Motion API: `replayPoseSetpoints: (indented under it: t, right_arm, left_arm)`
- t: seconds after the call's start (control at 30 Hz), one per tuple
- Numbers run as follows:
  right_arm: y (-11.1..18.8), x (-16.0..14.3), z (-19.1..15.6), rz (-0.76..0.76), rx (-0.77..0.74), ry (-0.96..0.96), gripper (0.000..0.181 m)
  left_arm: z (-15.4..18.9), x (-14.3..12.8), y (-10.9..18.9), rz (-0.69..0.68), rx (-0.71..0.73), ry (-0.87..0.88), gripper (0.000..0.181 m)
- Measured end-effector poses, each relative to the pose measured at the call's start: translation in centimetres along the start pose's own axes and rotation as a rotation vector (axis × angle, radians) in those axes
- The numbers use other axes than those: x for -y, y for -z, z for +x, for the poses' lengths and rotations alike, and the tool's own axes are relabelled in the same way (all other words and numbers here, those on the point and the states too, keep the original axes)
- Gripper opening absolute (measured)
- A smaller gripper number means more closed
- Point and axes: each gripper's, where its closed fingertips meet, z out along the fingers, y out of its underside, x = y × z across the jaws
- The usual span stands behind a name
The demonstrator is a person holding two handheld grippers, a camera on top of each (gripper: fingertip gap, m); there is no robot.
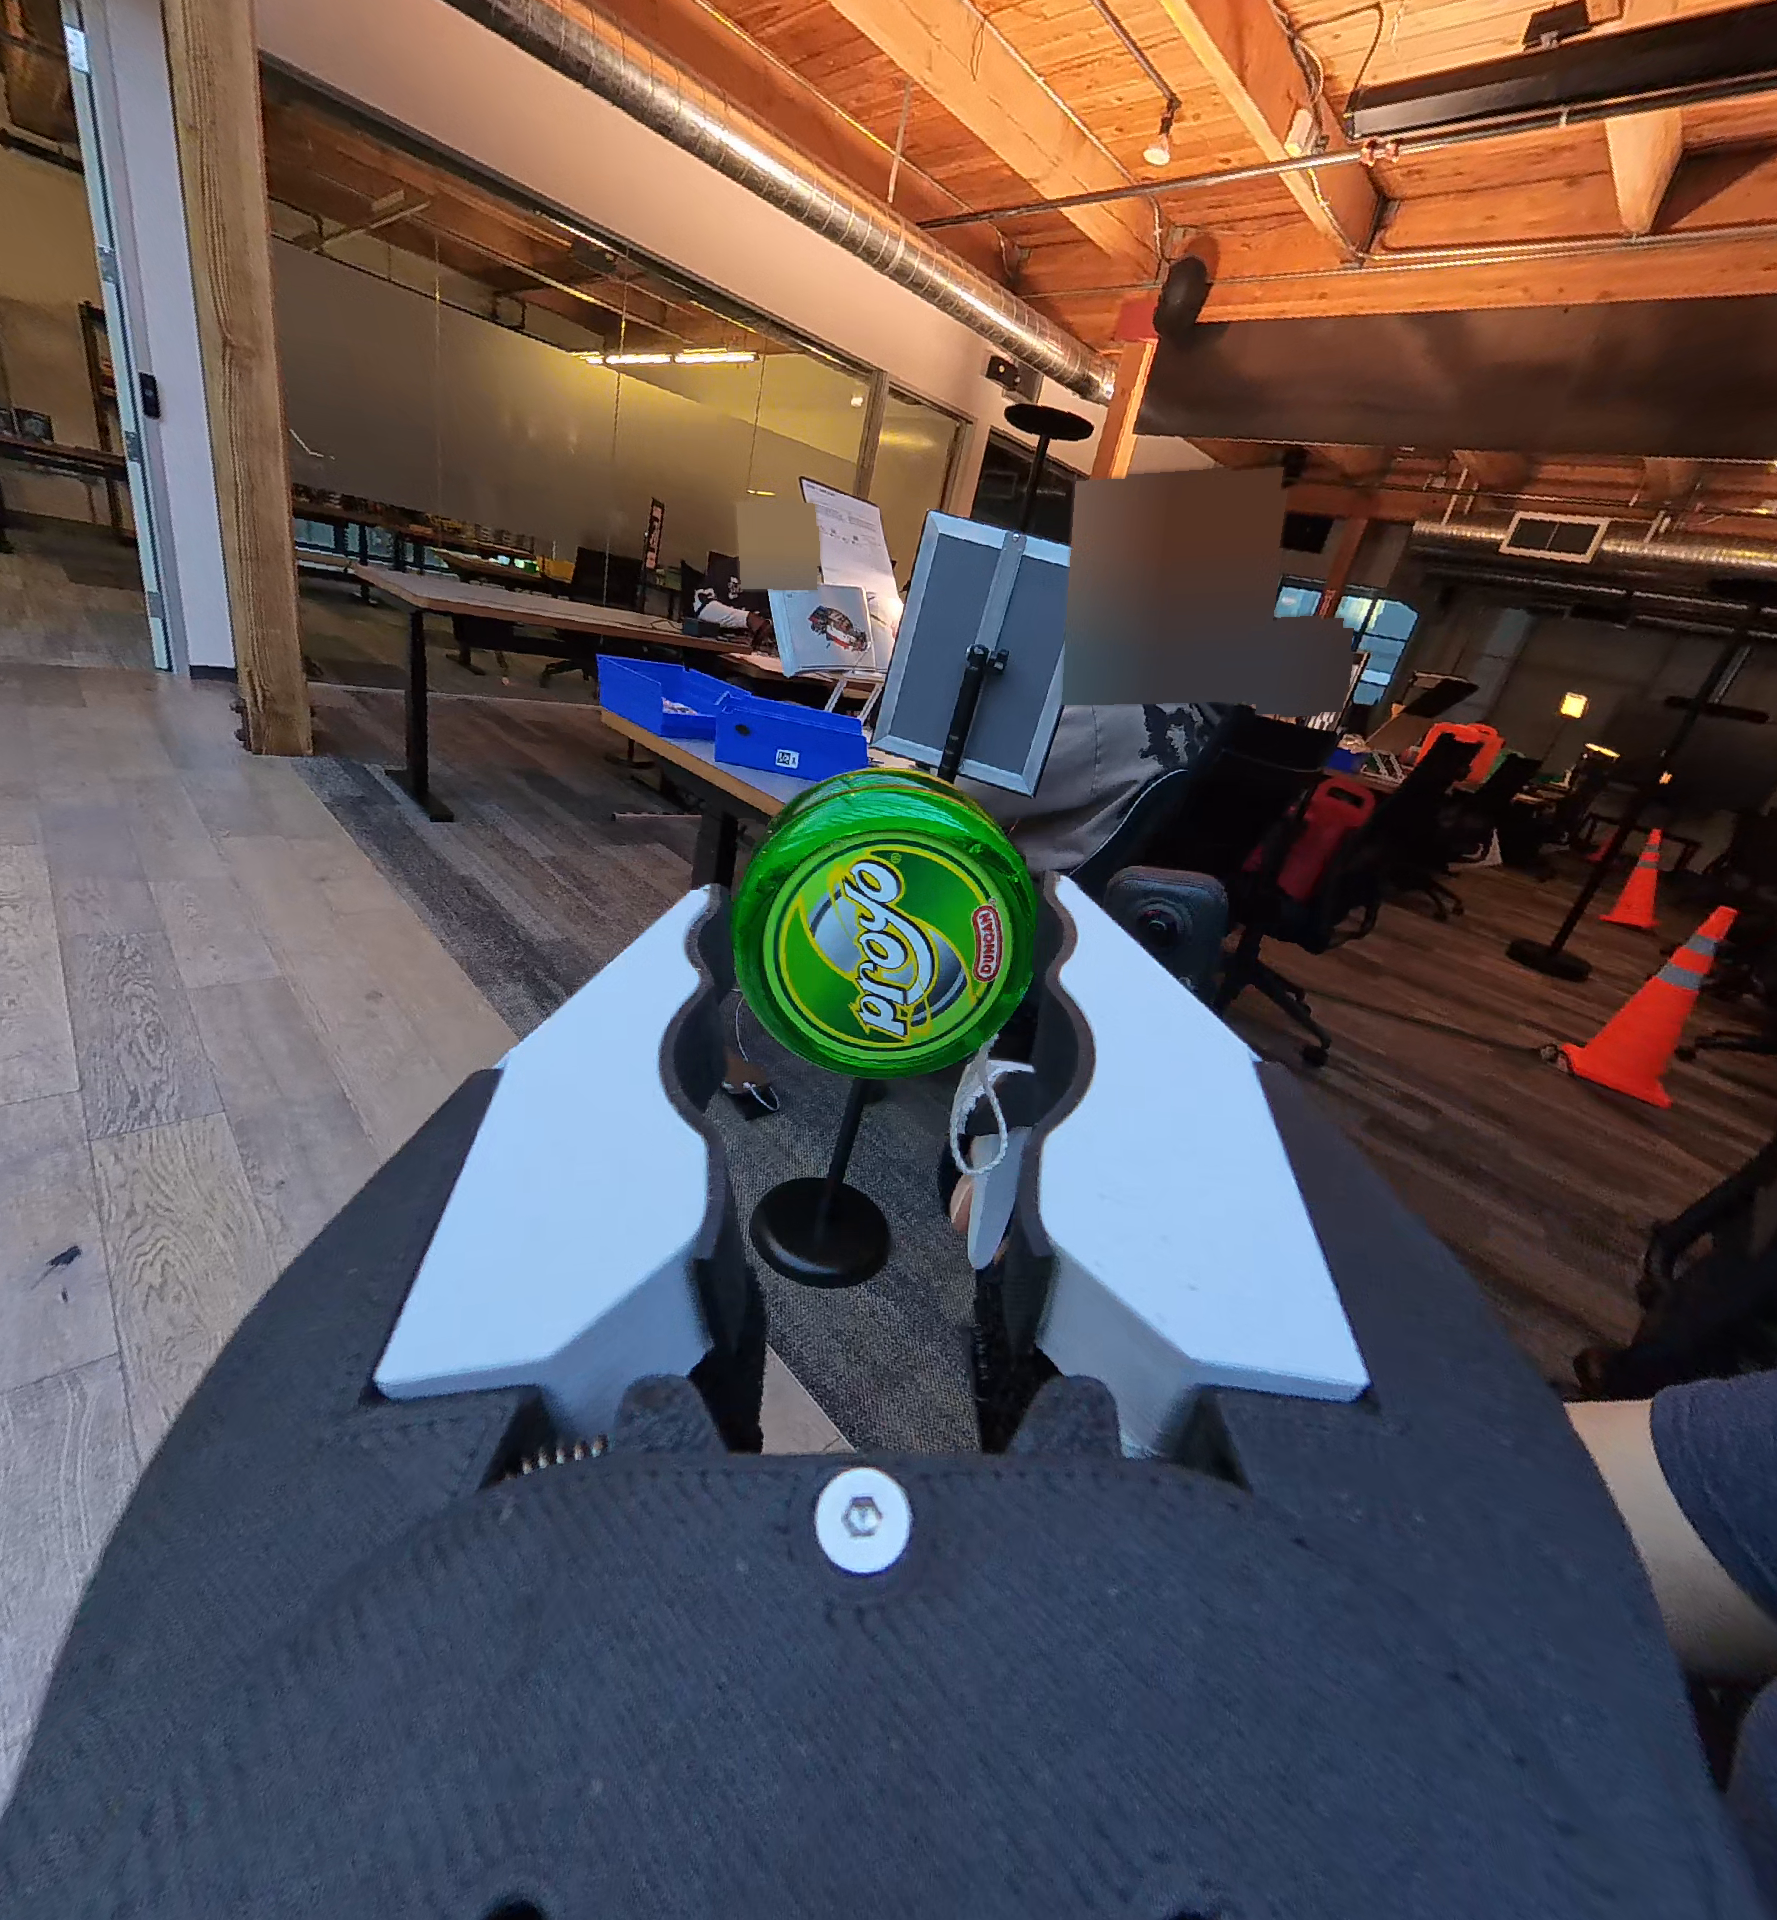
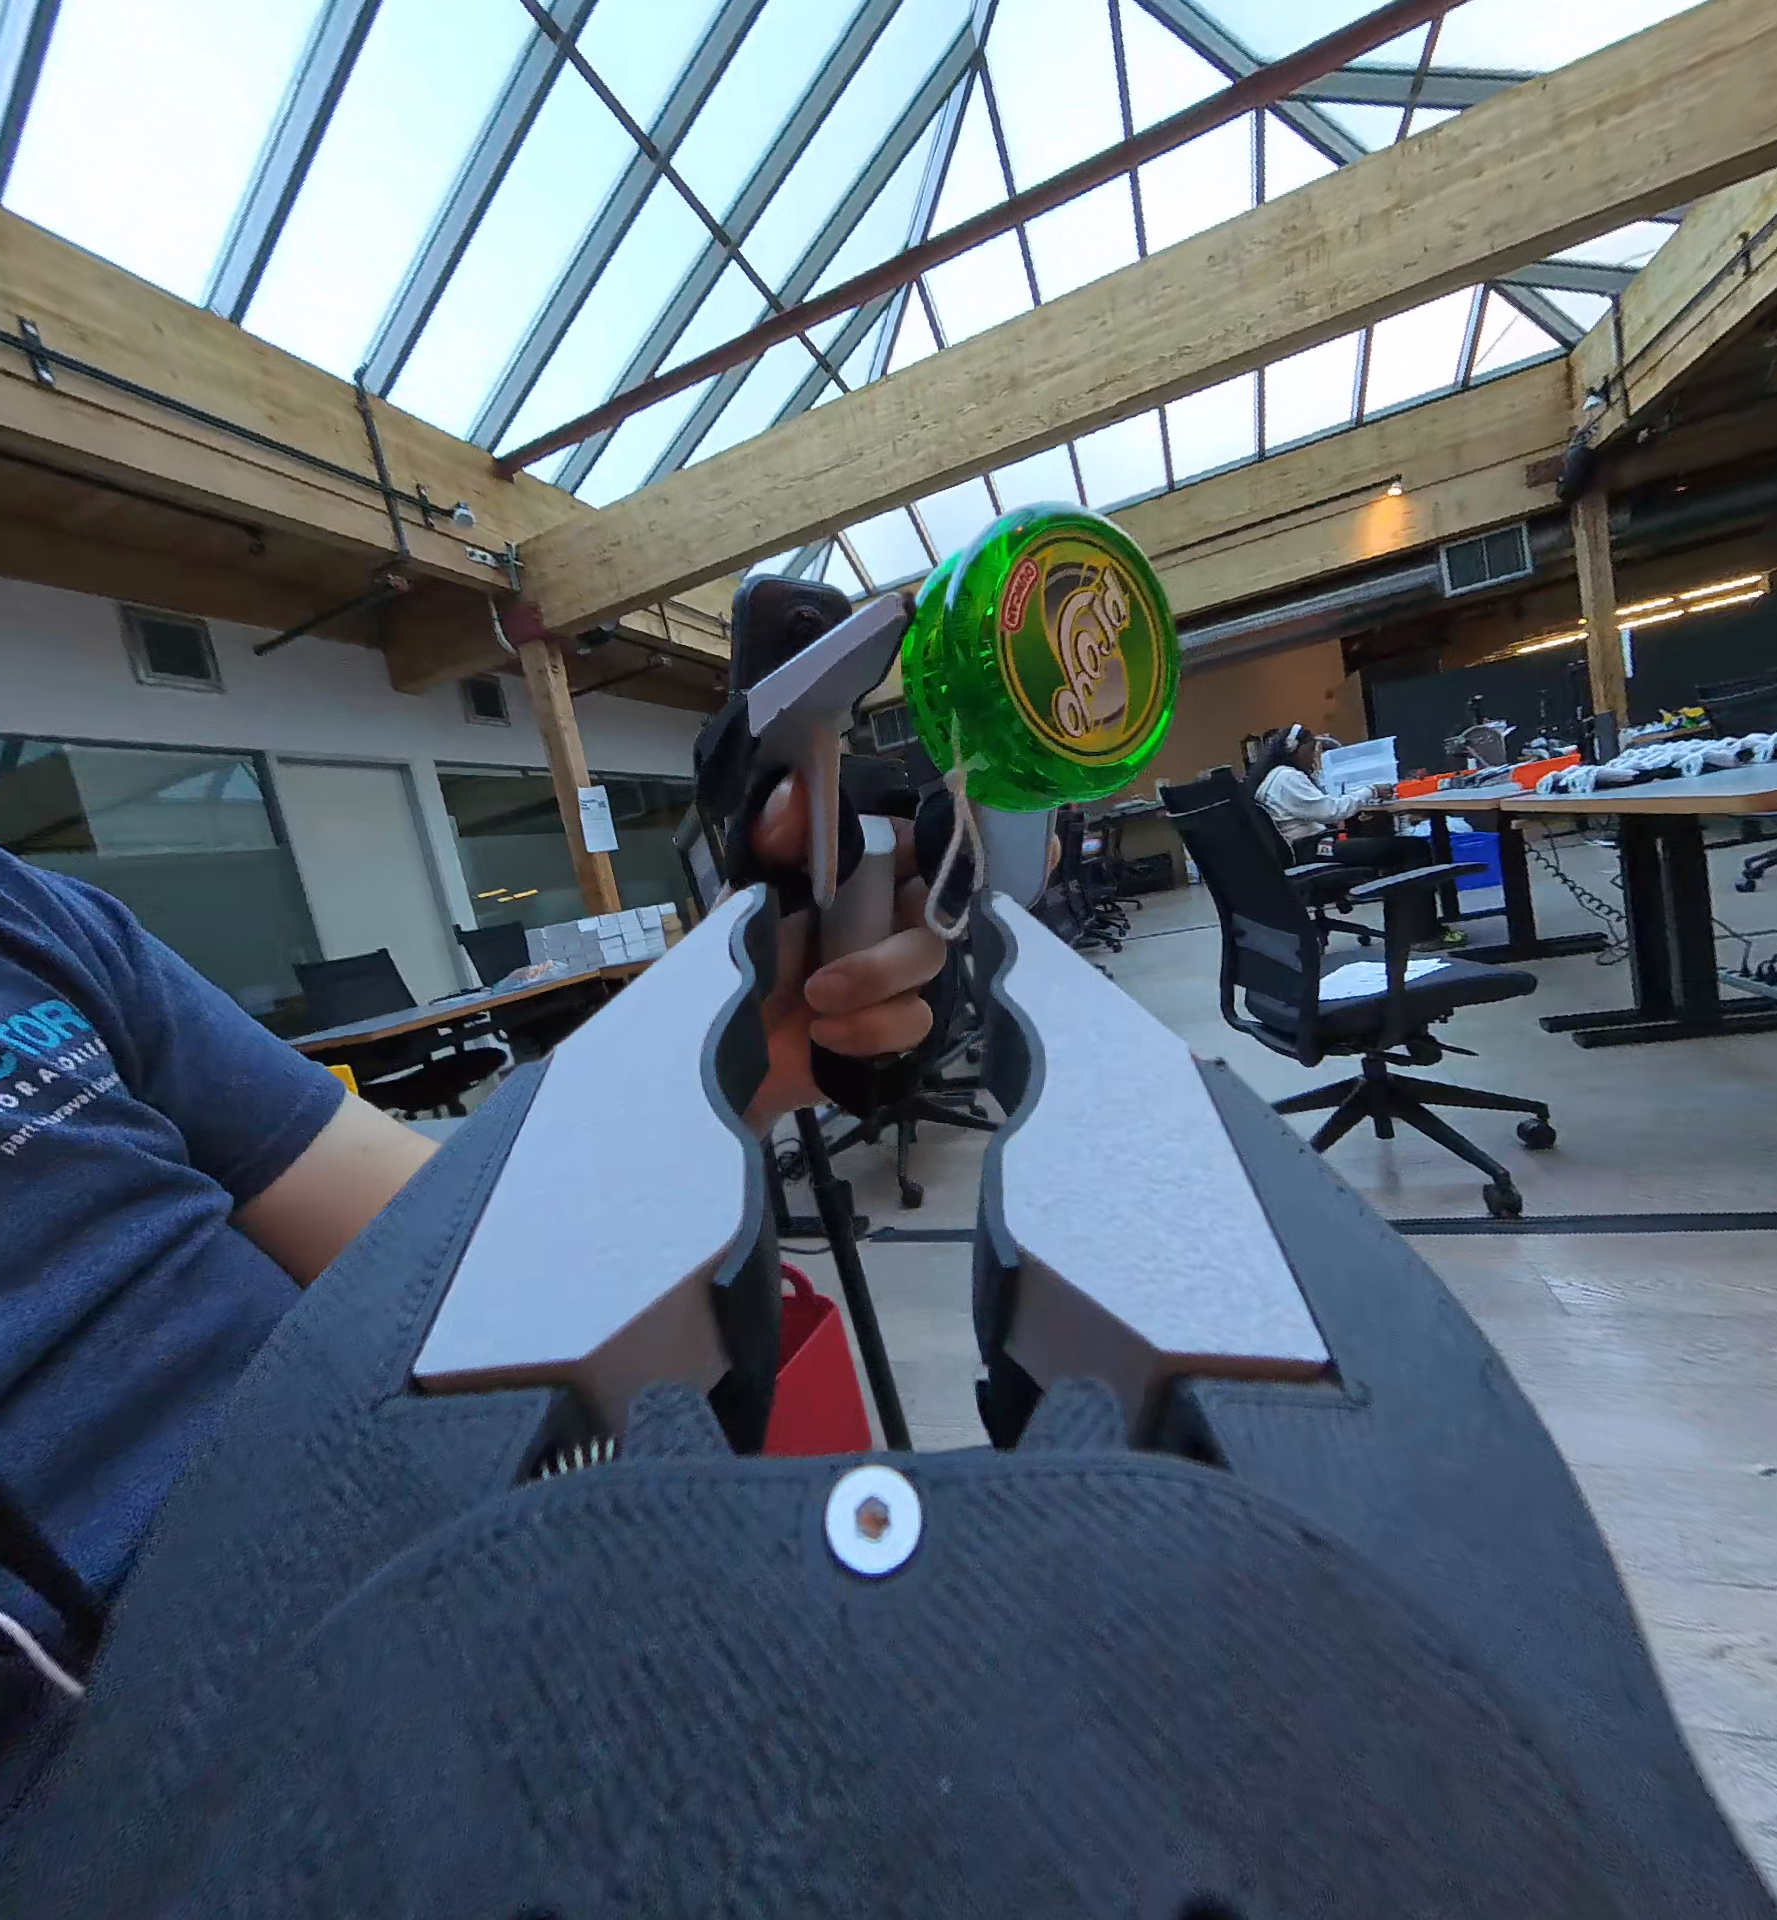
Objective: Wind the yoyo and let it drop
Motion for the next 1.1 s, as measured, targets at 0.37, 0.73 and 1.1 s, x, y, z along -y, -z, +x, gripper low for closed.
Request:
replayPoseSetpoints:
  t: [0.37, 0.73, 1.1]
  right_arm:
    - [0.3, 0.2, 0.4, 0.035, 0.018, -0.058, 0.032]
    - [1.1, -0.6, 2.9, 0.044, -0.126, -0.070, 0.021]
    - [2.1, -1.2, 4.8, -0.014, -0.268, -0.056, 0.000]
  left_arm:
    - [0.3, -0.8, -1.3, -0.019, 0.006, -0.006, 0.057]
    - [-0.4, -2.6, -2.7, -0.031, 0.100, -0.005, 0.057]
    - [-0.5, -4.1, -4.1, -0.039, 0.152, 0.003, 0.055]
